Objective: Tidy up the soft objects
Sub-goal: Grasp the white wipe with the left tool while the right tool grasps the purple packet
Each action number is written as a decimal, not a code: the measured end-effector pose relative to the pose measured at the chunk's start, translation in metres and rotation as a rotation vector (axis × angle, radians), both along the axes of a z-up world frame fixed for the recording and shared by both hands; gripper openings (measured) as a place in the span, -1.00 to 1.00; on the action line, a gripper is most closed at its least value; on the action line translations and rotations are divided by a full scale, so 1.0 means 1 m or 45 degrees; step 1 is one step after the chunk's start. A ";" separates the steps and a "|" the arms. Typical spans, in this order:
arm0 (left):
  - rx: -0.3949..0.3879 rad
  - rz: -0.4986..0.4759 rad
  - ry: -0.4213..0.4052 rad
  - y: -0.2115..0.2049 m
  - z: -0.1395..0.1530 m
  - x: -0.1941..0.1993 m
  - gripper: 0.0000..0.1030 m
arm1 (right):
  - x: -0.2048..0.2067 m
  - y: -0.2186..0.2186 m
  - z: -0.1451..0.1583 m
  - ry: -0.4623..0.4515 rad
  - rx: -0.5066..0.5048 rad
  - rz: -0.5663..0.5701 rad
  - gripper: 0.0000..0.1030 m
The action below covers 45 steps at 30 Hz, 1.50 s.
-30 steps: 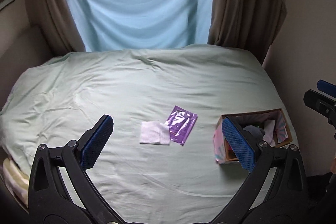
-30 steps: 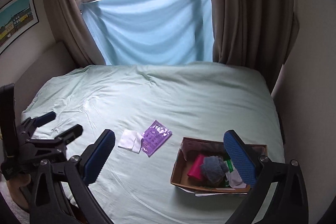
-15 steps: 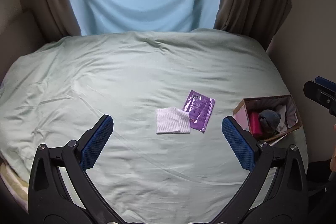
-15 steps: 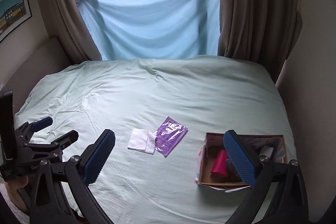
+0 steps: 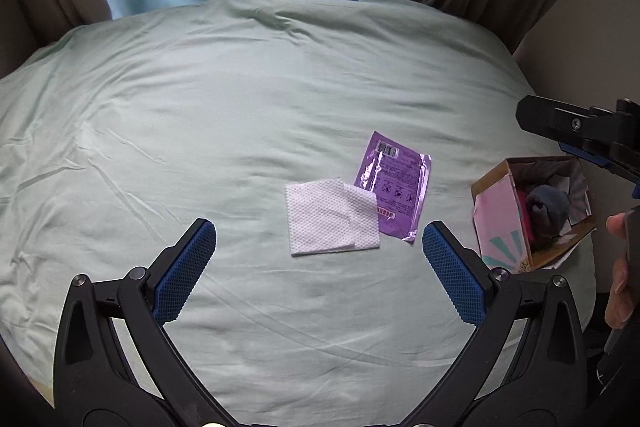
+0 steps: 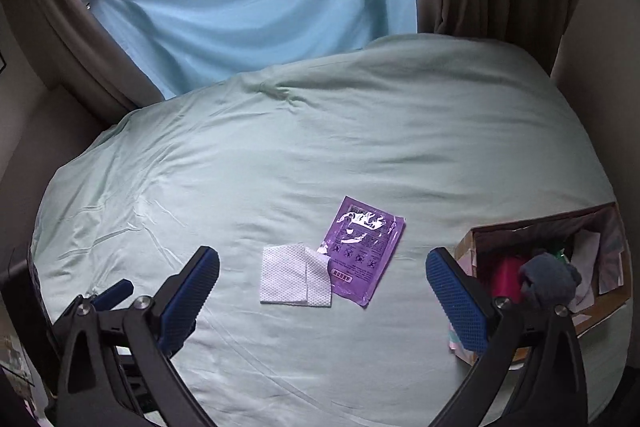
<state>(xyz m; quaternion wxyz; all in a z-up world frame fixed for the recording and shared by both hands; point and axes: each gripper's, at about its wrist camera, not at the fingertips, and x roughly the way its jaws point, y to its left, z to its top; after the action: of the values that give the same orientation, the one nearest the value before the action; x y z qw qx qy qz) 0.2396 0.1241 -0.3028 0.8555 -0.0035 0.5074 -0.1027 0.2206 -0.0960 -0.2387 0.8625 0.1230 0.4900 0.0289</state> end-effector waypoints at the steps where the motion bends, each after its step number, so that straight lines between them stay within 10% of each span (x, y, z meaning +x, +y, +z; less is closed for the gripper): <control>1: -0.007 -0.001 0.015 -0.002 -0.012 0.007 1.00 | 0.007 0.000 -0.011 0.020 0.007 -0.015 1.00; 17: 0.020 -0.100 0.224 -0.046 -0.171 0.061 0.95 | 0.101 -0.015 -0.189 0.378 0.072 -0.185 1.00; 31: 0.199 -0.244 0.185 -0.066 -0.216 0.057 0.93 | 0.120 0.015 -0.243 0.509 -0.149 -0.173 1.00; 37: 0.197 -0.271 0.172 -0.055 -0.212 0.056 0.59 | 0.121 0.020 -0.243 0.500 -0.150 -0.130 0.95; 45: 0.175 -0.185 0.186 -0.030 -0.200 0.060 -0.48 | 0.109 0.034 -0.233 0.446 -0.144 -0.055 0.60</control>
<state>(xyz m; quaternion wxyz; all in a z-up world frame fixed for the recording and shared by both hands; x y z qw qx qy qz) 0.2993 0.0946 -0.5024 0.8049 0.0846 0.5731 -0.1288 0.3298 -0.0621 -0.4716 0.7700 0.0880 0.6308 -0.0389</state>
